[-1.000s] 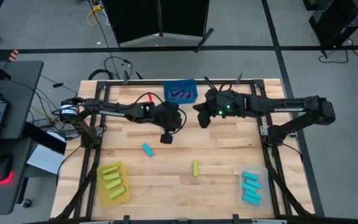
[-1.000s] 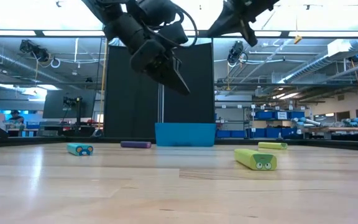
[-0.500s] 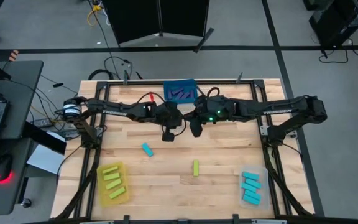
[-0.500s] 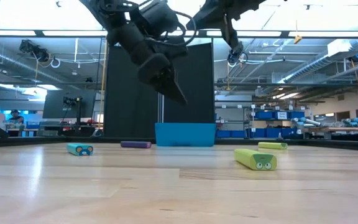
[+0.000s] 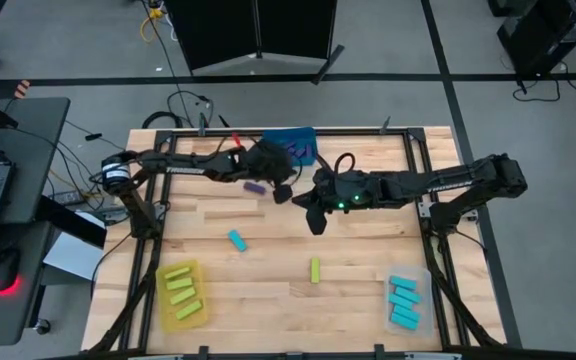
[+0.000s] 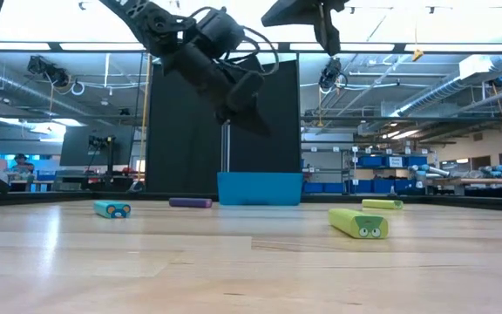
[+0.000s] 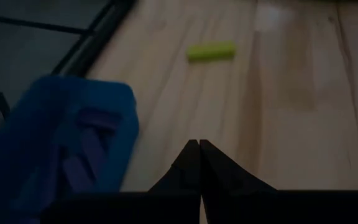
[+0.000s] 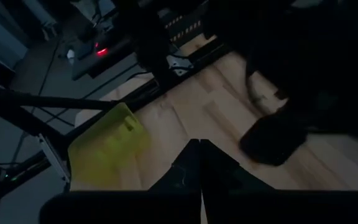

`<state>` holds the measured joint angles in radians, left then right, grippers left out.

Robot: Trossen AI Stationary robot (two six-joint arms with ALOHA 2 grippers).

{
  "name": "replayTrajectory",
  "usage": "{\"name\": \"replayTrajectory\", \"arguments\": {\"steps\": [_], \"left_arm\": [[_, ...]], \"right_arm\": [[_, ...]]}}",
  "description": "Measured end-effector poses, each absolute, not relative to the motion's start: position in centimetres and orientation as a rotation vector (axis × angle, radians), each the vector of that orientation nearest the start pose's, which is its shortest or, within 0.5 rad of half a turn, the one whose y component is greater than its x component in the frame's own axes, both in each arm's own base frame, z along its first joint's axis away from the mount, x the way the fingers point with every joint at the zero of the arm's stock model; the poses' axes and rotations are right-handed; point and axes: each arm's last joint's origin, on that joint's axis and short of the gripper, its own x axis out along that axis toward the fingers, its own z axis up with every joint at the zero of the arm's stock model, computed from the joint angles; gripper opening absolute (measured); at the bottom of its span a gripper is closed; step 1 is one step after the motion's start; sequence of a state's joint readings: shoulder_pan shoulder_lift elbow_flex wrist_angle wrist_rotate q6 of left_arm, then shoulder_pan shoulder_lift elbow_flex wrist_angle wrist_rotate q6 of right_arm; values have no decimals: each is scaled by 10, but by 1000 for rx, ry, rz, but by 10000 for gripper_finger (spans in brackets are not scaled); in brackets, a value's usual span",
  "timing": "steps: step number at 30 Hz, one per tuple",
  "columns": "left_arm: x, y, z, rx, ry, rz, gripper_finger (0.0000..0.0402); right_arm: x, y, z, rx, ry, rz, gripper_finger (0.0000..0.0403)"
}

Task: Sort blocks
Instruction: Put the yellow green block into the yellow bin

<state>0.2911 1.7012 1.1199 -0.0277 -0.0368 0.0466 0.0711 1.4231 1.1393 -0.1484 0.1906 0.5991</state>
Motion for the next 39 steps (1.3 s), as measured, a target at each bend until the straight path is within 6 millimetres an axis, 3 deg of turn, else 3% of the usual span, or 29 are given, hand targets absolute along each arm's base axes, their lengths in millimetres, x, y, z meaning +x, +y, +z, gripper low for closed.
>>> {"name": "replayTrajectory", "arguments": {"steps": [9,20,27,39], "left_arm": [[367,114,257,-7,471,339,1],[373,110,268,-2,410,198,1],[379,93,267,55,405,172,1],[375,108,255,33,493,356,1]], "right_arm": [[318,14,314,514,354,-342,5],[285,-1,326,524,306,-704,5],[295,-12,340,519,167,-615,5],[323,20,331,517,130,-416,5]]}}
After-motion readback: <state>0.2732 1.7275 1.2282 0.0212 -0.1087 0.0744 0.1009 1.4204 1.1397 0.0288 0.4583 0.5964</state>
